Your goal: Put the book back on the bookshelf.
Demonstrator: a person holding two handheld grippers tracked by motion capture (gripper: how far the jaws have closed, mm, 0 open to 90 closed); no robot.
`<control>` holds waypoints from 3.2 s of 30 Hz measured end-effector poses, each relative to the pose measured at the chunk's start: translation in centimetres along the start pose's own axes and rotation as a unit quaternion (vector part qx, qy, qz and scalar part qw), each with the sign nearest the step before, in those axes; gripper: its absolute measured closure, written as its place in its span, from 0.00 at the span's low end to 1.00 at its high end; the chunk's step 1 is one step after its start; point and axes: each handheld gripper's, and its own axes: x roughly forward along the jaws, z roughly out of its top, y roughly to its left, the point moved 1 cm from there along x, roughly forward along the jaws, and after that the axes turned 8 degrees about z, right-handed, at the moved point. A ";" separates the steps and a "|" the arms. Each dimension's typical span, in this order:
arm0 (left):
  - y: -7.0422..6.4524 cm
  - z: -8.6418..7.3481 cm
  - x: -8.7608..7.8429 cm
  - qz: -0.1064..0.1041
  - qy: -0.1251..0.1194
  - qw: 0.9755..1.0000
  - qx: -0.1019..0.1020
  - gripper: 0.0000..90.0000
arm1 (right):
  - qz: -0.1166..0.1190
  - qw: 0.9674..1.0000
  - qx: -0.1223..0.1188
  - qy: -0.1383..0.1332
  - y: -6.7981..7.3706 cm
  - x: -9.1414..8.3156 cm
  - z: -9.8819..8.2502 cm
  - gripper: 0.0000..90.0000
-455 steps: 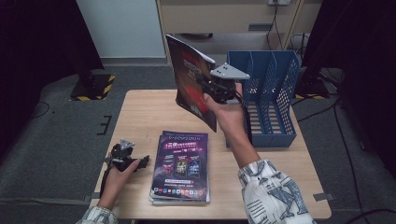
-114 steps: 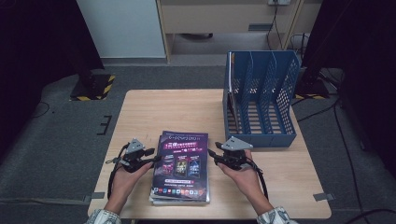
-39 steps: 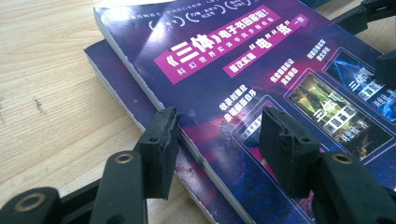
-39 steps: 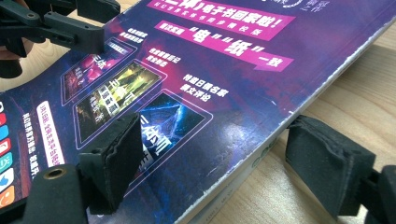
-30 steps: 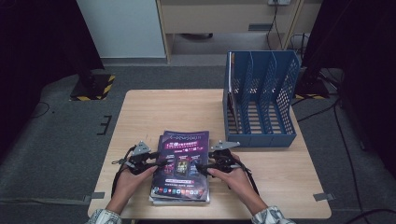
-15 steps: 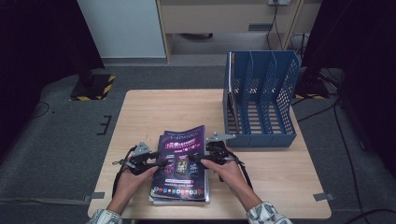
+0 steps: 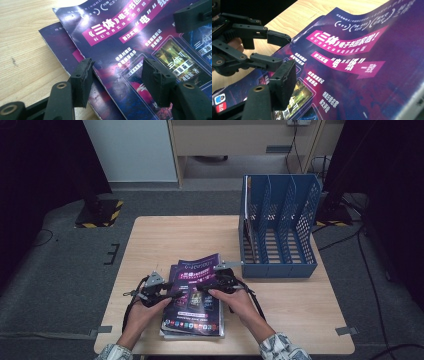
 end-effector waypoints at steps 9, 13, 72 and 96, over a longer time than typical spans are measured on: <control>0.0 0.0 0.1 -0.004 -0.002 1.000 -0.005 0.46 | -0.021 0.999 0.040 -0.017 -0.7 0.0 0.5 0.71; 0.0 0.0 0.1 -0.013 -0.004 1.000 -0.009 0.43 | -0.029 0.999 0.031 -0.023 -0.9 -0.4 1.1 0.80; -1.5 0.6 0.9 -0.054 -0.007 0.998 0.005 0.21 | -0.078 0.980 -0.146 -0.111 1.9 -4.2 4.3 0.87; -2.1 0.9 1.1 -0.077 0.005 0.997 0.005 0.29 | -0.054 0.970 -0.183 -0.154 3.5 -4.5 4.9 0.88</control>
